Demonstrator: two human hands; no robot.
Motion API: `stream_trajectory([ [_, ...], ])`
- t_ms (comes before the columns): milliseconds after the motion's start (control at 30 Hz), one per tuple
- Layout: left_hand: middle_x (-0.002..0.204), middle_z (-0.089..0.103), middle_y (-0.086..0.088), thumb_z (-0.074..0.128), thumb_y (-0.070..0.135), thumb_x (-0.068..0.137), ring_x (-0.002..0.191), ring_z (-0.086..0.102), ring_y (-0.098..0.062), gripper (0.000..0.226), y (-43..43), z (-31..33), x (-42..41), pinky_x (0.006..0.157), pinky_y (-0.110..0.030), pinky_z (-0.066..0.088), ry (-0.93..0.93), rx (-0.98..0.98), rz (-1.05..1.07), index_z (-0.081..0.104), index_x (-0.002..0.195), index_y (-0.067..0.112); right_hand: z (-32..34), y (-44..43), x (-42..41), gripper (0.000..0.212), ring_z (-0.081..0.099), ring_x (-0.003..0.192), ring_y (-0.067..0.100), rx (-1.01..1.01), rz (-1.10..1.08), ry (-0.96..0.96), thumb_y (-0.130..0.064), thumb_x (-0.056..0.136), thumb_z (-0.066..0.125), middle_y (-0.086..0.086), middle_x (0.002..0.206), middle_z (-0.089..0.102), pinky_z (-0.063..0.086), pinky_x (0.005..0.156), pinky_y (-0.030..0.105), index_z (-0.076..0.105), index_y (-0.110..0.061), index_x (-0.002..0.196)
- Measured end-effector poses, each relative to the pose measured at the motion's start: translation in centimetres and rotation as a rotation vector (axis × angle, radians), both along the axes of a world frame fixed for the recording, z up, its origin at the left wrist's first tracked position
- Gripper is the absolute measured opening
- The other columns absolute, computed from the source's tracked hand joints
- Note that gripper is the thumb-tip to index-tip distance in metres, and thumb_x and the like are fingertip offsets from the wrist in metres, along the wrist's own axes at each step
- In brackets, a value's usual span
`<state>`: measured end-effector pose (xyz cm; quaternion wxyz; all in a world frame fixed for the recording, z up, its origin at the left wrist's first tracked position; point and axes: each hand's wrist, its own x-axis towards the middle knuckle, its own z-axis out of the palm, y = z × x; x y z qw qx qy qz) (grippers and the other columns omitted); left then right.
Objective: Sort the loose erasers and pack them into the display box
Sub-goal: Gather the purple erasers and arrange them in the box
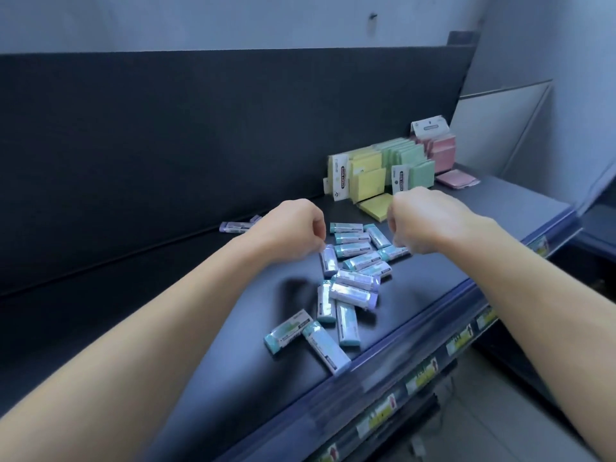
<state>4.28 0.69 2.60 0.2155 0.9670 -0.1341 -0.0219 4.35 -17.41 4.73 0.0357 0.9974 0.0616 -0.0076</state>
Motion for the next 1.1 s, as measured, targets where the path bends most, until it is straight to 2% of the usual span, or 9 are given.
stream_trajectory([
  [67,0.086,0.064,0.002,0.066,0.016,0.082,0.078,0.056,-0.015,0.004,0.8,-0.2,1.3,0.059,-0.023,0.04,-0.004,-0.027,0.014,0.067,0.084,0.018,0.3,0.5,0.7,0.019,0.054,0.07,0.028,-0.003,0.0,-0.004,0.004,0.084,0.057,0.01,0.079,0.055,0.04,0.06,0.026,0.068,-0.004,0.097],
  [167,0.076,0.06,0.008,0.066,0.014,0.081,0.069,0.054,-0.012,0.006,2.6,-0.5,3.1,0.054,-0.022,0.037,-0.003,-0.051,0.056,0.065,0.079,0.019,0.4,1.6,1.7,0.022,0.051,0.061,0.025,-0.017,0.011,-0.013,0.009,0.078,0.051,0.005,0.067,0.05,0.038,0.054,0.024,0.065,-0.004,0.088],
  [367,0.076,0.055,0.011,0.068,0.013,0.08,0.076,0.054,-0.013,0.009,5.2,-2.2,4.7,0.059,-0.022,0.037,0.018,0.0,0.095,0.068,0.087,0.018,-0.3,3.3,3.7,0.03,0.037,0.048,0.018,-0.024,0.04,0.008,0.011,0.075,0.051,0.005,0.057,0.04,0.028,0.044,0.02,0.04,-0.01,0.057],
  [500,0.08,0.058,0.006,0.066,0.014,0.081,0.078,0.056,-0.017,0.006,6.6,-2.3,5.6,0.059,-0.024,0.038,-0.02,-0.004,0.184,0.066,0.084,0.019,-0.5,4.3,5.3,0.016,0.046,0.054,0.021,-0.031,0.113,0.006,0.004,0.082,0.054,0.003,0.062,0.043,0.037,0.053,0.024,0.053,-0.008,0.071],
  [633,0.093,0.068,-0.005,0.06,0.01,0.083,0.087,0.062,-0.026,0.011,7.2,-3.0,6.2,0.065,-0.027,0.041,-0.061,0.068,0.324,0.064,0.085,0.02,-1.2,5.8,7.2,0.014,0.052,0.069,0.029,-0.01,0.24,-0.02,-0.004,0.085,0.058,0.002,0.061,0.041,0.036,0.055,0.025,0.053,-0.011,0.074],
  [800,0.112,0.063,-0.01,0.06,0.018,0.089,0.103,0.057,-0.028,0.028,7.2,-3.0,5.7,0.08,-0.032,0.045,-0.008,0.15,0.359,0.064,0.116,0.016,-2.3,8.0,9.8,0.012,0.05,0.071,0.03,0.062,0.406,0.018,-0.014,0.085,0.063,0.003,0.063,0.041,0.04,0.062,0.027,0.054,-0.015,0.077],
  [867,0.119,0.056,-0.011,0.058,0.015,0.089,0.111,0.052,-0.029,0.038,6.5,-2.9,5.8,0.086,-0.03,0.041,-0.006,0.147,0.345,0.058,0.127,0.019,-2.7,8.7,10.7,0.008,0.052,0.074,0.032,0.104,0.458,0.055,-0.013,0.083,0.065,0.008,0.076,0.052,0.042,0.064,0.029,0.057,-0.012,0.082],
  [967,0.125,0.045,-0.011,0.052,0.017,0.093,0.117,0.042,-0.031,0.044,5.2,-3.5,6.5,0.092,-0.032,0.038,0.045,0.228,0.344,0.049,0.136,0.024,-3.5,9.3,11.9,0.031,0.062,0.09,0.035,0.147,0.529,0.157,-0.014,0.081,0.07,0.015,0.104,0.063,0.052,0.074,0.033,0.063,-0.006,0.109],
  [1100,0.118,0.043,-0.011,0.053,0.017,0.092,0.113,0.039,-0.031,0.033,4.3,-4.0,7.0,0.086,-0.032,0.038,0.075,0.31,0.38,0.056,0.124,0.019,-4.6,9.2,13.3,0.035,0.063,0.092,0.034,0.161,0.632,0.224,-0.016,0.081,0.07,0.016,0.107,0.064,0.052,0.074,0.033,0.061,-0.005,0.113],
])
